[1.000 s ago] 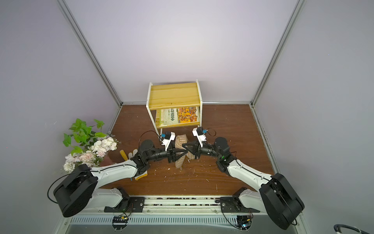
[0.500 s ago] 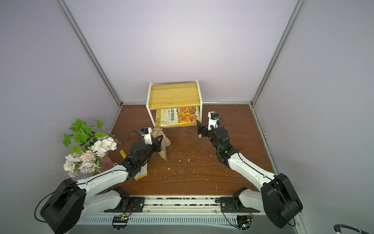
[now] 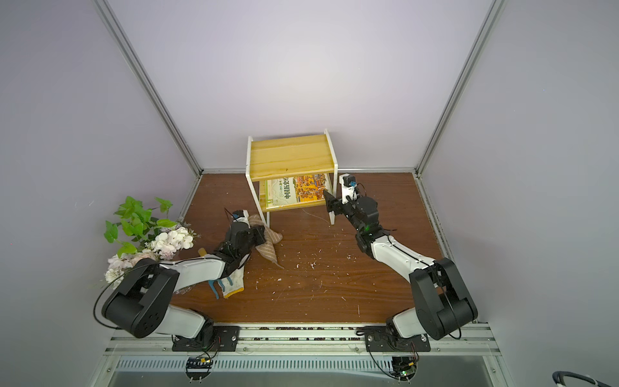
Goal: Wipe the bookshelf clean with a cloth
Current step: Wipe the dust from the shelf.
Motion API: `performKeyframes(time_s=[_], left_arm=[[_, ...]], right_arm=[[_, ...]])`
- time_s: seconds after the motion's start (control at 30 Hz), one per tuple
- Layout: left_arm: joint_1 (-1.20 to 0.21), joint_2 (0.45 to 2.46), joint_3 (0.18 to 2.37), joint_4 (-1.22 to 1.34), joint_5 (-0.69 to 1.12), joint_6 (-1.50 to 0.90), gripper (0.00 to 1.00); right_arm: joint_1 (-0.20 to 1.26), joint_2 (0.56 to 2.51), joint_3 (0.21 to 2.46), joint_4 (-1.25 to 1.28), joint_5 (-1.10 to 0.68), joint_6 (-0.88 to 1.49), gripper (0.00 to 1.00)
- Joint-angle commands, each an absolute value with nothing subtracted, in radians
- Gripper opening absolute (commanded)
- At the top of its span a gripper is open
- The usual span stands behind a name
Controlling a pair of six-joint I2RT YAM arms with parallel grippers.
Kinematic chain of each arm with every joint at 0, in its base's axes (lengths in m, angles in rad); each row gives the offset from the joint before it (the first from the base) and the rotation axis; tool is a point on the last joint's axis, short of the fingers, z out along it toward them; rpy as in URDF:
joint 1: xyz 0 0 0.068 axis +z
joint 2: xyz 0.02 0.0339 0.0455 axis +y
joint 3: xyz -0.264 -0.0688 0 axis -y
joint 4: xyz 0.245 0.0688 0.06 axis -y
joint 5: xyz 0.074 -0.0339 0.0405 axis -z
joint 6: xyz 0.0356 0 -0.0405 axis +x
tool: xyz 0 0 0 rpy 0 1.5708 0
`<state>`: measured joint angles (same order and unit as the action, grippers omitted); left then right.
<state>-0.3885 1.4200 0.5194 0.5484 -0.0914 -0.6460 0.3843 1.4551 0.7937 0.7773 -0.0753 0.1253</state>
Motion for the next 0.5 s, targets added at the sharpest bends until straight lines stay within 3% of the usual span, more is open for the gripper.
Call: performKeyframes(time_s=[0.0,0.17,0.27,0.47], left_arm=[[-0.379,1.439,0.505,0.552,-0.121,-0.662,0.00],[-0.348,1.457,0.354,0.626,-0.177,-0.806,0.00],[-0.269,1.393,0.392,0.595,-0.118,-0.770,0.00],[-0.110,1.478,0.670,0.523,0.293,-0.583,0.00]], right_arm=[[0.385,1.483,0.842,0.898,-0.038,0.085,0.80],[0.385,1.550,0.873,0.928,-0.003,0.100,0.74],[0.385,1.533,0.861,0.955,-0.014,0.088,0.69],[0.385,1.537,0.874,0.973,-0.105,0.055,0.61]])
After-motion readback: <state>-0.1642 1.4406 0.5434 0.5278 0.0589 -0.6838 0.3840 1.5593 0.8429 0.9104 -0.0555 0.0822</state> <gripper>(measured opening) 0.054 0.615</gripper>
